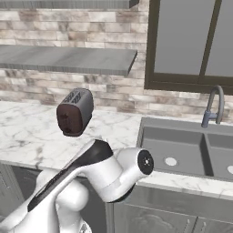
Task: The ice cube tray has been filled with water. Take the tray and place it in the freezer to make ice. Close the freezer door after placing the tray.
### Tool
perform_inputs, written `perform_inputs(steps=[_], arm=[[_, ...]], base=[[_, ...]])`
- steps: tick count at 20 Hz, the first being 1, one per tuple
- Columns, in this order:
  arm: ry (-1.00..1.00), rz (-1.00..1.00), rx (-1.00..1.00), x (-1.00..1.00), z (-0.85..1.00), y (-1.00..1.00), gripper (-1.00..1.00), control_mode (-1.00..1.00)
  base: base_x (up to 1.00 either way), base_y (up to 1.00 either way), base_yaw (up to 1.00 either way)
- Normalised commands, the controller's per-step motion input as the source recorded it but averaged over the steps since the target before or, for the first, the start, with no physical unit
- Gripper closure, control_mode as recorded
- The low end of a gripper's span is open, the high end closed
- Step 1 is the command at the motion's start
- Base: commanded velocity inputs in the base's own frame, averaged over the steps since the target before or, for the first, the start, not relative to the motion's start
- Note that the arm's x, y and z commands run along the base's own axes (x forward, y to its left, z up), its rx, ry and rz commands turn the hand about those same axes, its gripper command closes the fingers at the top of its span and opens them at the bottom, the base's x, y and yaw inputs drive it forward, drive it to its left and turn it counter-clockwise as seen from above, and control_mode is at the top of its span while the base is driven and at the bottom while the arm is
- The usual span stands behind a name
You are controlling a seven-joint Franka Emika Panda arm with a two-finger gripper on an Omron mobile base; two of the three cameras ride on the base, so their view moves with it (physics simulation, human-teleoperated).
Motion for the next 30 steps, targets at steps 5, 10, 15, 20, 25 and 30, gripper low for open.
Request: perform_inputs(steps=[5, 10, 15, 20, 25, 30], arm=[[0.0, -0.1, 0.19, -1.0, -0.02, -0.17, -1.0, -1.0], [0.0, -0.1, 0.12, -0.71, -0.16, -0.26, -1.0, -1.0], [0.0, -0.13, 0.0, 0.1, -0.19, -0.26, -1.0, -1.0], [0.0, -0.1, 0.0, 0.53, -0.14, -0.06, -1.0, -1.0], [0.0, -0.01, 0.0, 0.3, -0.2, 0.0, -1.0, -1.0], [0.0, 0.0, 0.0, 0.0, -0.29, 0.0, -1.0, -1.0]], base=[[0.0, 0.0, 0.0], [0.0, 0.0, 0.0], [0.0, 0.0, 0.0], [0.0, 0.0, 0.0], [0.0, 0.0, 0.0], [0.0, 0.0, 0.0]])
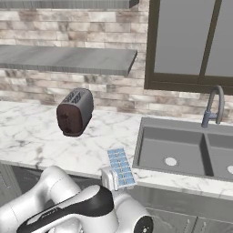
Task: The ice cube tray has been filled with water. Take the tray and place it in the freezer to make ice. Close the freezer door after placing the tray.
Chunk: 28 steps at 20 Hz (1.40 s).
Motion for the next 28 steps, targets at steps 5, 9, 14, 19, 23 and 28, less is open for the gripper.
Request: perform_inputs(steps=[5, 9, 14, 19, 23, 28], arm=[[0.0, 0.0, 0.0, 0.17, -0.2, 0.0, -1.0, -1.0], [0.0, 0.0, 0.02, 0.34, -0.11, -0.06, -1.0, -1.0], [0.0, 0.0, 0.06, 0.25, -0.1, -0.15, -1.0, -1.0], [0.0, 0.0, 0.03, 0.17, -0.15, -0.15, -1.0, -1.0], [0.0, 0.0, 0.06, 0.2, -0.18, -0.18, -1.0, -1.0], [0.0, 0.0, 0.02, 0.23, -0.2, -0.12, -1.0, -1.0]], base=[[0.0, 0.0, 0.0], [0.0, 0.0, 0.0], [0.0, 0.0, 0.0], [0.0, 0.0, 0.0], [0.0, 0.0, 0.0], [0.0, 0.0, 0.0]])
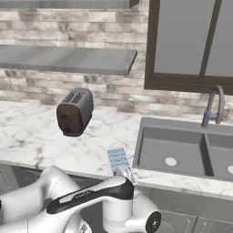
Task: The ice cube tray has been filled with water. Take the tray and place it in the freezer to make ice. Close the freezer door after placing the tray.
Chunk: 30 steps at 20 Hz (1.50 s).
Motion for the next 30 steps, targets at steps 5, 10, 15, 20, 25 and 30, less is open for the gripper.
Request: perform_inputs(steps=[5, 10, 15, 20, 25, 30], arm=[[0.0, 0.0, 0.0, 0.19, -0.25, -0.1, -1.0, -1.0], [0.0, 0.01, 0.0, 0.14, -0.3, -0.1, -1.0, -1.0], [0.0, 0.01, 0.0, 0.13, -0.22, -0.05, -1.0, -1.0], [0.0, 0.0, 0.0, 0.17, -0.16, -0.01, -1.0, -1.0], [0.0, 0.0, 0.0, 0.16, -0.15, -0.01, -1.0, -1.0], [0.0, 0.0, 0.0, 0.14, -0.13, -0.01, -1.0, -1.0]], base=[[0.0, 0.0, 0.0], [0.0, 0.0, 0.0], [0.0, 0.0, 0.0], [0.0, 0.0, 0.0], [0.0, 0.0, 0.0], [0.0, 0.0, 0.0]])
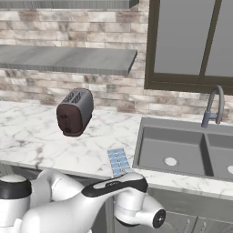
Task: The ice cube tray has been filled with water. Take the tray and place it in the freezer to make ice. Close the freezer door after placing the tray.
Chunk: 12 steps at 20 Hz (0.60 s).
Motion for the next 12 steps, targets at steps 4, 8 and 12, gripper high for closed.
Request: perform_inputs(steps=[4, 8, 12], arm=[[0.0, 0.0, 0.0, 0.1, -0.17, -0.01, -1.0, -1.0], [0.0, 0.0, 0.0, 0.06, -0.15, -0.01, -1.0, -1.0], [0.0, 0.0, 0.01, 0.08, -0.02, 0.0, -1.0, -1.0]], base=[[0.0, 0.0, 0.0], [0.0, 0.0, 0.0], [0.0, 0.0, 0.0]])
